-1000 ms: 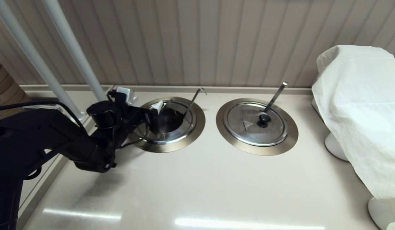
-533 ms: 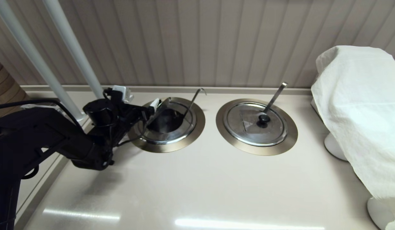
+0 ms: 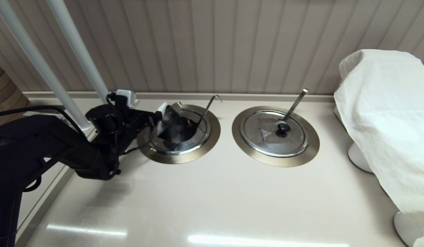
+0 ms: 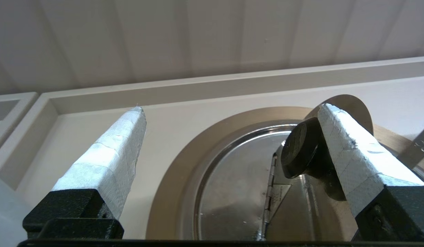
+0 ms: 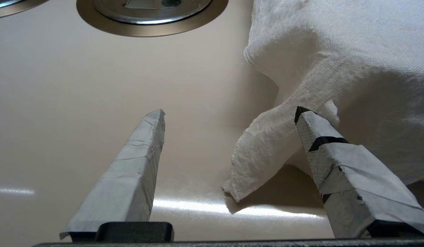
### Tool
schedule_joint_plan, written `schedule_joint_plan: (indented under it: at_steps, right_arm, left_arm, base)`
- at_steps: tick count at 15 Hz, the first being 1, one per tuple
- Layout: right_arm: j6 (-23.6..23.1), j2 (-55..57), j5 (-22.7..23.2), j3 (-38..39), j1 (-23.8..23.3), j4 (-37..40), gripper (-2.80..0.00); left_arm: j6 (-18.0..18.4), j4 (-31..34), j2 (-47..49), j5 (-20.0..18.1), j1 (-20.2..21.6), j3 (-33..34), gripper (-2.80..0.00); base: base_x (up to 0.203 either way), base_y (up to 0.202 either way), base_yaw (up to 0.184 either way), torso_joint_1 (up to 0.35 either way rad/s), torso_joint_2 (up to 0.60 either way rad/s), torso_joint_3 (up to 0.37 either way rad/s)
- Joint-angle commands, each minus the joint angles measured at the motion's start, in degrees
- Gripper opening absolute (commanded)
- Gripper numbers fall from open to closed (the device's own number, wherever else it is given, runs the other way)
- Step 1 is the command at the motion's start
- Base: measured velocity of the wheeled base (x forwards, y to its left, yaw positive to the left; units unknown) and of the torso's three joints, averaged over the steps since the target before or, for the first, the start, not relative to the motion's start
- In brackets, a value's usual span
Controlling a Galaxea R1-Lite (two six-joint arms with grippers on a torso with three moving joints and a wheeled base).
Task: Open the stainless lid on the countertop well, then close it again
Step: Open the lid
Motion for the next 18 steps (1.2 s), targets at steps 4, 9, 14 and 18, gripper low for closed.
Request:
schedule_joint_plan:
  at_steps: [4,9,14,18]
  right_arm:
    - [-0.1,0.0,0.0,0.0,0.0,0.0,0.0]
    - [-0.1,0.0,0.0,0.0,0.0,0.0,0.0]
    - [-0.1,0.0,0.0,0.0,0.0,0.0,0.0]
    - [-0.1,0.0,0.0,0.0,0.0,0.0,0.0]
  left_arm:
    - [0.1,-0.1,1.1,0.0,2.2,-1.4,0.0]
    - [0.1,-0.2,-0.3,0.2,3.7,-2.8,0.0]
    - [-1.0,-0.3,-6.1,2.7,4.3,-3.2,0.0]
    - [-1.1,-0.2,-7.8,3.1,4.4,-2.6,0.0]
  base:
    - [0.0,0.0,0.0,0.0,0.0,0.0]
    - [0.0,0.0,0.0,0.0,0.0,0.0]
    - [0.0,0.0,0.0,0.0,0.0,0.0]
    - [0.0,0.0,0.0,0.0,0.0,0.0]
